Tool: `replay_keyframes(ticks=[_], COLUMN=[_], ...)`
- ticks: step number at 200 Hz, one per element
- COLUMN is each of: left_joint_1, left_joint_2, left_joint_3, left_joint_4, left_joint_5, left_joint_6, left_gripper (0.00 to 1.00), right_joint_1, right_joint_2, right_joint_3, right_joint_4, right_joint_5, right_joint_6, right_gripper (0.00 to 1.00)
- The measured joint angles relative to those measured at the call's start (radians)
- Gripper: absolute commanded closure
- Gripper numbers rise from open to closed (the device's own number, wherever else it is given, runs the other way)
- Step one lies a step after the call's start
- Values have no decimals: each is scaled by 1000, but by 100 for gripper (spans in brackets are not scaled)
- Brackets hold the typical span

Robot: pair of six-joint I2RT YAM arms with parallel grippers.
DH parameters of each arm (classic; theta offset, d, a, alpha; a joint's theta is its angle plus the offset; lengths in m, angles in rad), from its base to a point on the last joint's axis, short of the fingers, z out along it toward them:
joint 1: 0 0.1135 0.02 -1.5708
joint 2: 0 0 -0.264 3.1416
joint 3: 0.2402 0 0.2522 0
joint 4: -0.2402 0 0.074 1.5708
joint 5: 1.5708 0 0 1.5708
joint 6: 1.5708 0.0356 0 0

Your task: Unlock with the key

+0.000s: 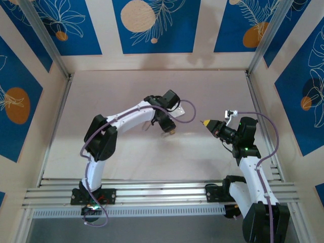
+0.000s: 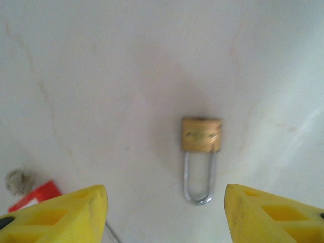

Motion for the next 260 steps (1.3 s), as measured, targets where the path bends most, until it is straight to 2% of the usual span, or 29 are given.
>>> replay_keyframes(ticks=[32, 83, 129, 217, 260], left_joint_1=[0, 3, 4, 5, 5], left_joint_2=[93, 233, 260, 302, 315], left_joint_3=[105, 185, 225, 249, 261], left_joint_4=[-85, -171, -196, -201, -203], left_joint_5=[113, 151, 159, 86, 64], left_joint_6=[47, 66, 66, 64, 59], left_gripper=[39, 39, 44, 42, 48], right_joint_1=[-1, -5, -5, -5, -5], right_joint_2=[-10, -10, -10, -10, -11], right_joint_3=[0, 0, 0, 0, 0], right_joint_4=[-2, -2, -2, -20, -24], right_joint_5=[5, 6, 6, 6, 6], right_joint_6=[-6, -6, -7, -8, -14], right_gripper=[100, 100, 100, 100, 100])
